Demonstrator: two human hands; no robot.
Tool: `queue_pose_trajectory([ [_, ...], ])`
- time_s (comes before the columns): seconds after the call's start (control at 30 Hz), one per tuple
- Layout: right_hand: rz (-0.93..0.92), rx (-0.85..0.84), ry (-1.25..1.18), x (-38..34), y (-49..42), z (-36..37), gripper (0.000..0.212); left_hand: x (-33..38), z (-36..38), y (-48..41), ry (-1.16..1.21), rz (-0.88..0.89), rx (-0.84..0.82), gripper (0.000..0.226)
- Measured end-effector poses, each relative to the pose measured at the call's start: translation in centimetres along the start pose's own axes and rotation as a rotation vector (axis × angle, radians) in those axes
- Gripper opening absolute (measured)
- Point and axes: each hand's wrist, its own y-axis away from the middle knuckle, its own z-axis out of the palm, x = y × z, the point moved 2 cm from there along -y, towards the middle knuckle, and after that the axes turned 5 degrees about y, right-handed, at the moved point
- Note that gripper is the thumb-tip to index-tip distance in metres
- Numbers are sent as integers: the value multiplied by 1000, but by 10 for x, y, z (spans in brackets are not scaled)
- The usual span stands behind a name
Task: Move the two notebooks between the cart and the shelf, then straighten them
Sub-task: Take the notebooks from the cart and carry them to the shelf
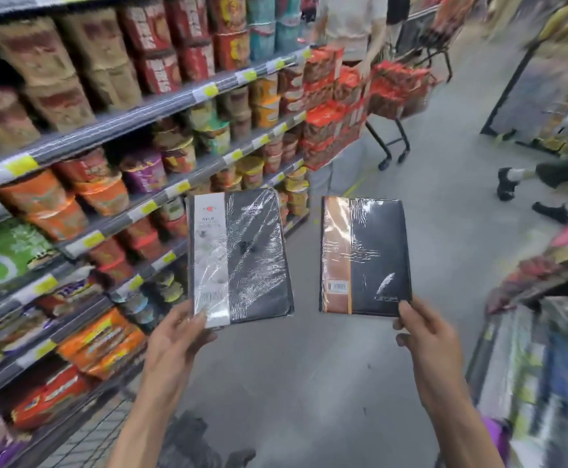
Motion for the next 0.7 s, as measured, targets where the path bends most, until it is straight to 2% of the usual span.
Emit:
queue_pose_trajectory([
  [0.17, 18, 122, -52, 2, -34, -37, 16, -16, 57, -45, -45, -49, -129, 37],
  [0.33, 3, 246, -102, 3, -70, -66, 17, -26, 125, -94, -47, -90, -254, 22],
  [0.5, 4, 404, -185, -7, -118, -88, 22, -42, 196, -160, -67, -137, -385, 26],
  [0.53, -4, 429, -198, -11, -129, -91, 24, -45, 212, -175, -76, -150, -417, 24],
  [0.63, -1, 531, -225, -18, -160, -101, 62, -52, 263, -222, -107, -192, -530, 18],
  [0.7, 15, 567, -289, -16, -180, -104, 54, -55, 295, -250, -139, -197, -610, 18],
])
